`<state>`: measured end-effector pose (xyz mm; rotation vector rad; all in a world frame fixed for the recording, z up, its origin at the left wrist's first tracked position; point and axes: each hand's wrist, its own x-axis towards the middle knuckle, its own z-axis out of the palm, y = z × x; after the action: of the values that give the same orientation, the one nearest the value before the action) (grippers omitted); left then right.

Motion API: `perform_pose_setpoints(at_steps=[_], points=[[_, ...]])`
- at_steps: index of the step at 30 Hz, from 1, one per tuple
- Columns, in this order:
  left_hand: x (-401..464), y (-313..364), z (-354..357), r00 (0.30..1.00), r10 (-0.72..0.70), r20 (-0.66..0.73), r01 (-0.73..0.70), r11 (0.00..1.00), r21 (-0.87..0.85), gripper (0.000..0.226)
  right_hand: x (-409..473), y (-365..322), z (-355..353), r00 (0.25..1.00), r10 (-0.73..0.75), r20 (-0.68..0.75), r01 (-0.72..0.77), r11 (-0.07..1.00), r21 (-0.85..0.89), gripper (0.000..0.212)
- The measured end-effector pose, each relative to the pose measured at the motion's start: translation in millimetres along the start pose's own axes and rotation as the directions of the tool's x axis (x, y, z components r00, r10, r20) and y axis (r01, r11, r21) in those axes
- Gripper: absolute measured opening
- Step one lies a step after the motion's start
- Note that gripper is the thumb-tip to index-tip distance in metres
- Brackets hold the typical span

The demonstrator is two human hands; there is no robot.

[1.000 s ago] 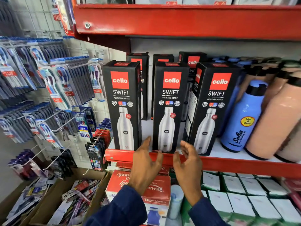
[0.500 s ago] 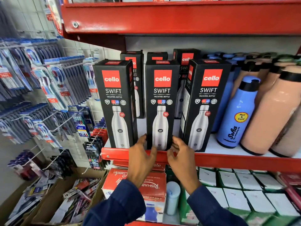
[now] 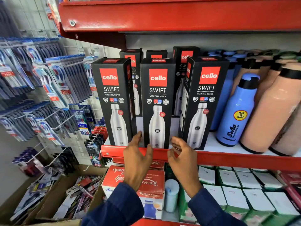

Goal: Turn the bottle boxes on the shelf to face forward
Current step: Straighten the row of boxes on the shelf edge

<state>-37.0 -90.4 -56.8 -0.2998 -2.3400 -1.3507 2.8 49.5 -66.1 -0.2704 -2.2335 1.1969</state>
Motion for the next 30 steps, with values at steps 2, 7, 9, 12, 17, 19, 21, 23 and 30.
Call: perform_pose_setpoints(at_steps=[2,7,9,12,17,19,21,23,30], points=[[-4,3,-1,0.992,0.041,-0.115,-0.047,0.997,-0.058,0.047,-2,4,-9,0.998,-0.015,-0.054,0.017,0.999,0.048,0.038],[-15,26,10,0.958,0.179,-0.223,-0.206,0.973,-0.102,0.021,0,23,-37,0.961,0.002,-0.275,0.027,0.995,0.101,0.023],[-23,38,21,0.962,0.241,-0.132,-0.257,0.959,-0.120,0.018,2,31,-47,0.937,0.042,-0.347,-0.006,0.995,0.103,0.021],[-31,51,42,0.972,0.220,0.086,-0.208,0.970,-0.123,0.028,7,43,-57,0.913,0.068,-0.403,-0.040,0.996,0.077,0.022],[-33,71,64,0.950,0.224,0.218,-0.199,0.971,-0.130,0.051,18,54,-66,0.941,0.104,-0.321,-0.090,0.994,0.060,0.040],[-31,76,71,0.955,0.219,0.199,-0.202,0.974,-0.102,0.053,22,55,-69,0.960,0.116,-0.254,-0.113,0.993,0.025,0.047],[-28,75,79,0.963,0.191,0.189,-0.182,0.981,-0.063,0.056,26,54,-72,0.975,0.126,-0.182,-0.131,0.991,-0.015,0.051],[-24,72,87,0.967,0.154,0.204,-0.150,0.988,-0.035,0.058,30,52,-75,0.984,0.128,-0.125,-0.135,0.990,-0.045,0.051],[-21,74,92,0.976,0.112,0.186,-0.107,0.994,-0.036,0.032,28,47,-80,0.994,0.085,-0.072,-0.088,0.996,-0.035,0.043]])
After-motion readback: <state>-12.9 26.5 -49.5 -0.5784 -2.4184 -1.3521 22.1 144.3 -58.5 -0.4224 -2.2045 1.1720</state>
